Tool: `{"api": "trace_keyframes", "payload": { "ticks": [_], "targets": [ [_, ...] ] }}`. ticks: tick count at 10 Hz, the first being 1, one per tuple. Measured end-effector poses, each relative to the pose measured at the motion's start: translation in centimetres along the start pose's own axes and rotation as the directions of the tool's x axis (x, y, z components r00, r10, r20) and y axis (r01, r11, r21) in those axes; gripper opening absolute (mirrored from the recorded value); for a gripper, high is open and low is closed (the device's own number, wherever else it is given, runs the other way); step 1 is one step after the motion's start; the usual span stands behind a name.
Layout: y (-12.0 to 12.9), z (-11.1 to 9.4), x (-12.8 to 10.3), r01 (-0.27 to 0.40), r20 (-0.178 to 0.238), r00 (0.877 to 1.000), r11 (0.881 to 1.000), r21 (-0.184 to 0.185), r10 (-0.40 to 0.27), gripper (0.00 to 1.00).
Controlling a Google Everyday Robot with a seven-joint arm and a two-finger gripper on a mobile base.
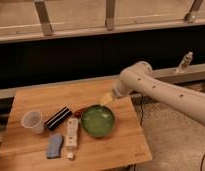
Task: Place the ceramic cup in the ceramic bowl
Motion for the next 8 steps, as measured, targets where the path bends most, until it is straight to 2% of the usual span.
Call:
{"api": "trace_keyframes", "payload": {
  "ticks": [2, 7, 8],
  "targets": [
    [4.3, 0.3, -3.2, 0.091, 0.015, 0.996, 0.996, -0.018, -0.091, 0.8],
    [4.2, 0.3, -3.1, 0.09, 0.011, 0.996, 0.996, -0.011, -0.09, 0.8],
    [3.9, 0.4, -3.0, 0.098, -0.013, 0.995, 0.995, 0.003, -0.097, 0.8]
  ]
}}
